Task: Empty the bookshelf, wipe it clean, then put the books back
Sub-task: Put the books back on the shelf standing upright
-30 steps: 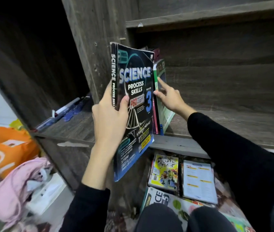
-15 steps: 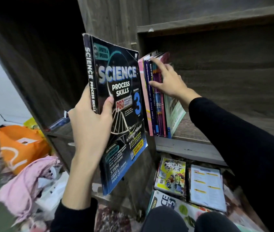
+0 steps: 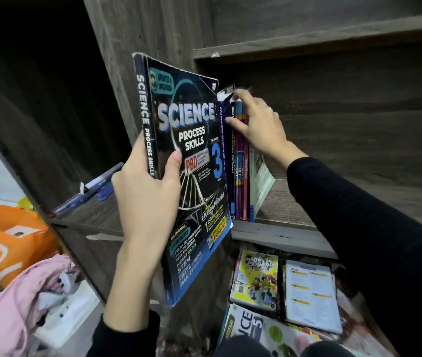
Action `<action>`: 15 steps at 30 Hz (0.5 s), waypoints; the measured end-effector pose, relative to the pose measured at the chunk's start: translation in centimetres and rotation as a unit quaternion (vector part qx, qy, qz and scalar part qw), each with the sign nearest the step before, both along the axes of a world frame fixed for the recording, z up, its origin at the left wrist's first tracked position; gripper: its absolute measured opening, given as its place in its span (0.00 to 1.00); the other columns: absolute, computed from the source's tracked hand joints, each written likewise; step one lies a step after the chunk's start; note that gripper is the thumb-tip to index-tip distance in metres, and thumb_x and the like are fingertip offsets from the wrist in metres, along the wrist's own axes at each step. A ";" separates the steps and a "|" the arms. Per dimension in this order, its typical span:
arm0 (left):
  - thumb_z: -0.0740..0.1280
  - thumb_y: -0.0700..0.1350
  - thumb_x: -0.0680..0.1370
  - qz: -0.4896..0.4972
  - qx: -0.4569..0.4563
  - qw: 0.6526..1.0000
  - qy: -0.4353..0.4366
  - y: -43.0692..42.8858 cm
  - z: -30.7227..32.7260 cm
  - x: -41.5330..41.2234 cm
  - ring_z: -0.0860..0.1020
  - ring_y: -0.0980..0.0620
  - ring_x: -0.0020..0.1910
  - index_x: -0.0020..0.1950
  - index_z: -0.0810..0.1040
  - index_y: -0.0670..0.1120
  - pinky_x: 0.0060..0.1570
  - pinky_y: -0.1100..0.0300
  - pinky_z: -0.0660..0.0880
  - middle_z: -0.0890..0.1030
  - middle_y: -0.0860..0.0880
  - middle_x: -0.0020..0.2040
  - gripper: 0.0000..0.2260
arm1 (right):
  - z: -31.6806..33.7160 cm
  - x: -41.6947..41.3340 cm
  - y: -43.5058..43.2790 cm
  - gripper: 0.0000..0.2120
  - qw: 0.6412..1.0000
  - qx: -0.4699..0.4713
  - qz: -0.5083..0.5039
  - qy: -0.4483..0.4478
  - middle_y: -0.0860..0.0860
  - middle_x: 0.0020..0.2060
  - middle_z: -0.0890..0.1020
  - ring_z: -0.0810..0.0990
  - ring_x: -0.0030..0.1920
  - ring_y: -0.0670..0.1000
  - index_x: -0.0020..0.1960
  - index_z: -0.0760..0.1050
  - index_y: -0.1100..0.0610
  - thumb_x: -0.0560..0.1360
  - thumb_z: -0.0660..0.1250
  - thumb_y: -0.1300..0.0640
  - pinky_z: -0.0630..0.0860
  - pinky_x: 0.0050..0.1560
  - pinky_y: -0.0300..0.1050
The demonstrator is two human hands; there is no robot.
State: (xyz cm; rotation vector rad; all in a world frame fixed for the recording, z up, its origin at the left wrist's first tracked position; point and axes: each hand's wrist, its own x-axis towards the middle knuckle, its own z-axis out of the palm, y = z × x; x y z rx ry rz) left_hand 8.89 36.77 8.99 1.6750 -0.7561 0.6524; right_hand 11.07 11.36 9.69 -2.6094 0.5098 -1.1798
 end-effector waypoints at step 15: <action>0.66 0.45 0.77 -0.002 0.037 0.999 0.031 -4.8 -0.6 1.0 0.79 0.41 0.50 0.66 0.74 0.49 0.56 0.49 0.73 0.83 0.48 0.53 0.17 | -0.1 -2.0 -1.2 0.21 0.996 0.061 0.048 -0.031 0.56 0.44 0.81 0.76 0.39 0.53 0.68 0.65 0.50 0.77 0.65 0.49 0.68 0.48 0.44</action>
